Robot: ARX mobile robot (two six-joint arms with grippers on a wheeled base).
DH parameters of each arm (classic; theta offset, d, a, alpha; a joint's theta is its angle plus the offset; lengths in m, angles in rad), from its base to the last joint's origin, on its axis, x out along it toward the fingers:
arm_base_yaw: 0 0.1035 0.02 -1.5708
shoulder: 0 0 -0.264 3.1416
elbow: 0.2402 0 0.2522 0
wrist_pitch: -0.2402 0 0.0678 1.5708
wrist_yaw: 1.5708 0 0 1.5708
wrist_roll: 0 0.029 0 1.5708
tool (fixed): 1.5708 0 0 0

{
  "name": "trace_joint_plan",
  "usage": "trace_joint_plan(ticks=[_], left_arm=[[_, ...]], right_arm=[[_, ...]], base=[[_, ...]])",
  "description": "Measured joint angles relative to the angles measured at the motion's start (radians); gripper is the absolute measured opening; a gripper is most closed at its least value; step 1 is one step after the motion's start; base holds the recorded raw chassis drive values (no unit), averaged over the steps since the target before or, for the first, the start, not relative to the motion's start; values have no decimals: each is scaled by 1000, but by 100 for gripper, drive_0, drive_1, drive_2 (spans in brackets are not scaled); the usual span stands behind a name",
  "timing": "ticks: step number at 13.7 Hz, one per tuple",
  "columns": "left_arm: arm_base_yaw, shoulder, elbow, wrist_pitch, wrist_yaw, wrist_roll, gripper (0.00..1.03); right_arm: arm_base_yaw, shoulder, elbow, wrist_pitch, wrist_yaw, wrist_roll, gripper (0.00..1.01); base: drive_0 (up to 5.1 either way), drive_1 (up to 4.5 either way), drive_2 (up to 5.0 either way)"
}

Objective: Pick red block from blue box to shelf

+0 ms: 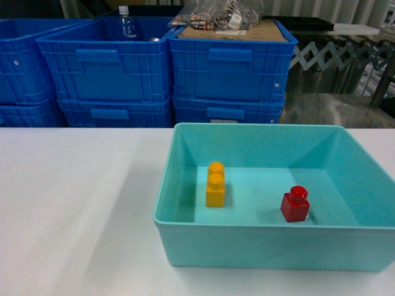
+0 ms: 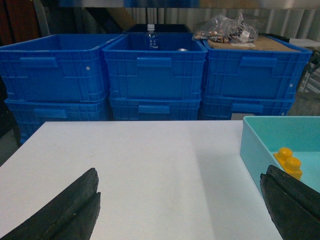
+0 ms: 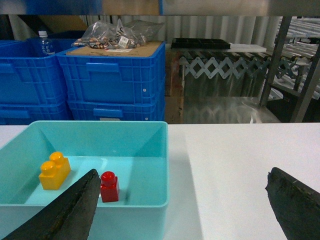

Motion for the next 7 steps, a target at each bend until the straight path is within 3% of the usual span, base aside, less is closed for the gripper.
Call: trace_joint_plan(ticks=[7], left_arm=[[0, 0, 0, 0, 0, 0, 98]], right_arm=[[0, 0, 0, 0, 0, 0, 98]], base=[[0, 0, 0]])
